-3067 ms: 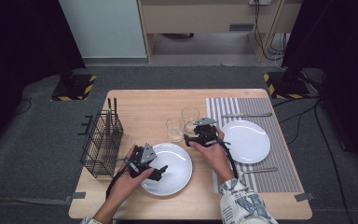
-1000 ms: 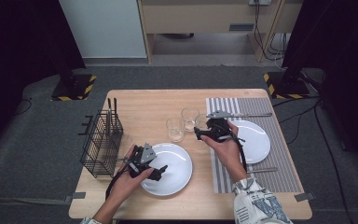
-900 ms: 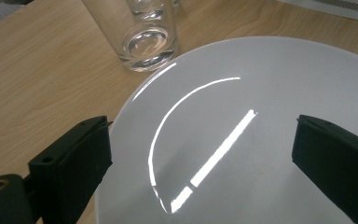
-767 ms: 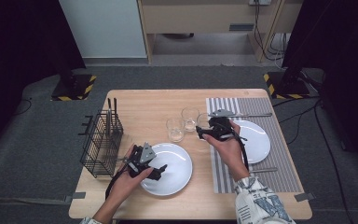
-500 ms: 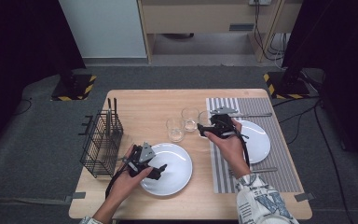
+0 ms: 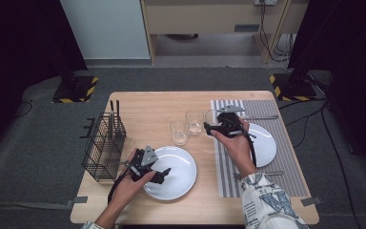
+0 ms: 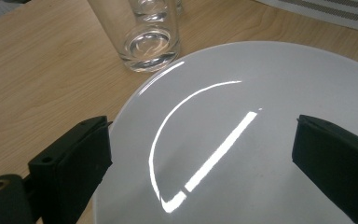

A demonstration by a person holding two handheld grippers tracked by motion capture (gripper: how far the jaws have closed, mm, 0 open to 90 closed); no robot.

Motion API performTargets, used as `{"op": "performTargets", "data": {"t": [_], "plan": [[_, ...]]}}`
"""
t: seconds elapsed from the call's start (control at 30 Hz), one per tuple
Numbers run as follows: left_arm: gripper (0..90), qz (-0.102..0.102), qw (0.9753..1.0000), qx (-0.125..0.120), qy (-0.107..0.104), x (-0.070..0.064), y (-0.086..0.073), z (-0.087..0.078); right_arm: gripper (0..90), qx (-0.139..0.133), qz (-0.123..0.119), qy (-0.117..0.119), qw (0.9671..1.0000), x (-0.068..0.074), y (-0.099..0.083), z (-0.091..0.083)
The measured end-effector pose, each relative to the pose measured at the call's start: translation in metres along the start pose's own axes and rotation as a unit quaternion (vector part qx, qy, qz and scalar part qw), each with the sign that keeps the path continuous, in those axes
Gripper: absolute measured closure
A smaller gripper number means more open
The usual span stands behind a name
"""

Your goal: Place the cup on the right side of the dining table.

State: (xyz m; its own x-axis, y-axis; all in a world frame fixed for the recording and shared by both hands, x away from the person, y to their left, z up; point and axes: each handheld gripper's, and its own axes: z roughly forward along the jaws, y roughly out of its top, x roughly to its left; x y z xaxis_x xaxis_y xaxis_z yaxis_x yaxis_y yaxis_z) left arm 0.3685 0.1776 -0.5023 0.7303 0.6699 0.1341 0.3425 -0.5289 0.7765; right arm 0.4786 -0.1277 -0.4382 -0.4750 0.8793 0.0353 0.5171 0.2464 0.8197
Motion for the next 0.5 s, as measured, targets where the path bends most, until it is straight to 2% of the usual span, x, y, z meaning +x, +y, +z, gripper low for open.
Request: {"op": "performTargets", "data": {"t": [0.23, 0.5], "plan": [[3.9, -0.006, 0.9999, -0.005, -0.008, -0.002, 0.0, 0.0, 19.9, -0.002, 0.0, -0.005, 1.0, -0.006, 0.006, 0.0], [3.9, -0.002, 0.9999, -0.007, -0.014, -0.003, -0.002, 0.002, 19.9, -0.006, -0.003, -0.007, 1.0, -0.008, 0.015, -0.003]]}}
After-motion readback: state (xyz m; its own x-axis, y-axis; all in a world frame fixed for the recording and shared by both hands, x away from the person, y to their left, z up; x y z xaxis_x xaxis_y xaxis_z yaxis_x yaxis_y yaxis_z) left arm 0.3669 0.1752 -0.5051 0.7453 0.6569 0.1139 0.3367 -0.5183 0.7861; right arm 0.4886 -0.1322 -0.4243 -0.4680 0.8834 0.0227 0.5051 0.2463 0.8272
